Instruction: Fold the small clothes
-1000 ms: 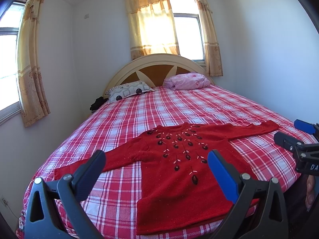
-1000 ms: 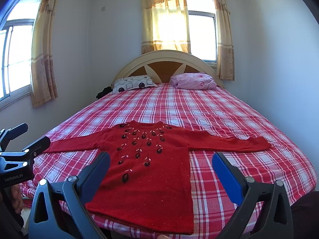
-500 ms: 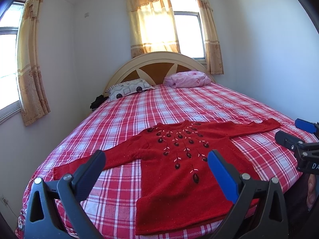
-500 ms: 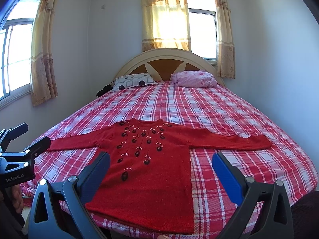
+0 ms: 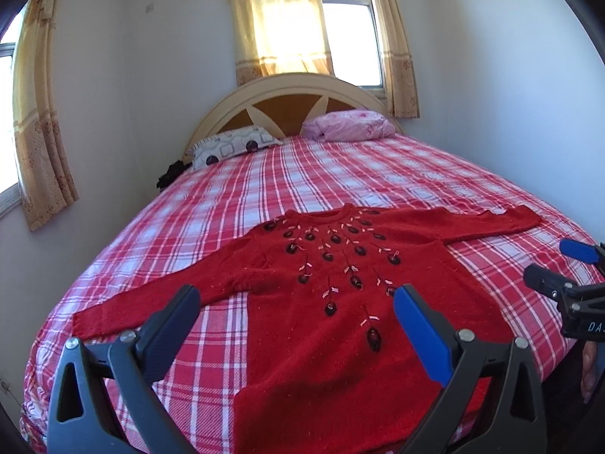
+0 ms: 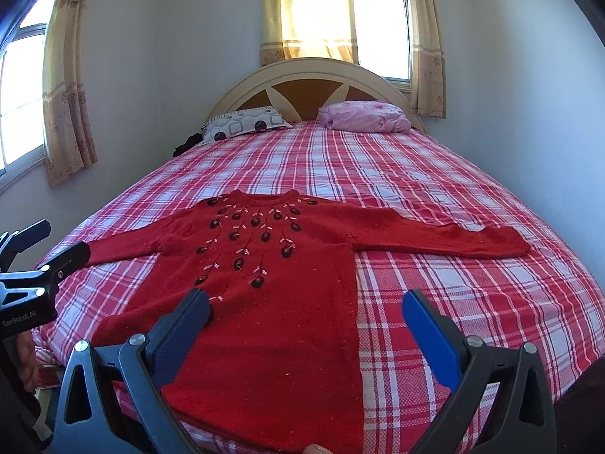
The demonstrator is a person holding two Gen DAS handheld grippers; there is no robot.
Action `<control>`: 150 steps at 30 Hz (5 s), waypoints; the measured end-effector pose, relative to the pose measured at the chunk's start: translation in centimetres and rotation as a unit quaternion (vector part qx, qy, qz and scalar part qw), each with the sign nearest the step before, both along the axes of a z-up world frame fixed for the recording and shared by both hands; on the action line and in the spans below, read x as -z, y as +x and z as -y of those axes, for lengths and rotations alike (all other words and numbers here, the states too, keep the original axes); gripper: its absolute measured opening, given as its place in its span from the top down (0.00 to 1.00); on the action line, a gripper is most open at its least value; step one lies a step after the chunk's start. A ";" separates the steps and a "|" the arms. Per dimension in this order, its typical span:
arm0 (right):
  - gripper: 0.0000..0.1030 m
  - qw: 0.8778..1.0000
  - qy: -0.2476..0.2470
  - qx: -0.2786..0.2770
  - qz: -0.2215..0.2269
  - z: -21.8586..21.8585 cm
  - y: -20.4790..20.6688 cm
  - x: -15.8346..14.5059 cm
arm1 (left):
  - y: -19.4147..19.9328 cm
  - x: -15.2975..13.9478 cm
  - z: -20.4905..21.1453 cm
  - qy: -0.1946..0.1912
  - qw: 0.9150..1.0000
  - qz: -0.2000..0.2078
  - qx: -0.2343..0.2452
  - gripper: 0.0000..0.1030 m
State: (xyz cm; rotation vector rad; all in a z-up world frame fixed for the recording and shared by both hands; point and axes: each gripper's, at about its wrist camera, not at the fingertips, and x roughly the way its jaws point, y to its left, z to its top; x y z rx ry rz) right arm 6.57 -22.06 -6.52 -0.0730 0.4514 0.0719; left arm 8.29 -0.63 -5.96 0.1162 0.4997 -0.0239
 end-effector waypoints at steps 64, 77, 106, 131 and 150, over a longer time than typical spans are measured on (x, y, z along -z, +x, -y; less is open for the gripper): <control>0.85 0.967 0.216 0.119 -0.067 31.4 24.5 -2.2 | 16.2 12.3 -3.2 0.008 0.989 -0.142 -0.032 0.00; 0.85 0.980 0.180 -0.005 -0.090 16.7 27.2 -4.2 | 15.8 12.2 -4.1 -0.024 0.990 -0.136 -0.028 0.00; 0.28 0.977 0.045 -0.164 -0.132 -3.4 27.3 4.9 | 16.7 9.7 -0.9 -0.059 0.986 -0.153 0.025 0.00; 0.28 1.000 -0.017 -0.014 0.007 10.0 20.9 4.9 | 26.0 12.5 9.9 -0.179 0.941 -0.266 0.107 0.87; 0.27 1.000 -0.002 0.008 0.018 11.2 20.2 5.2 | 26.8 6.1 -0.3 -0.159 0.973 -0.165 0.041 0.90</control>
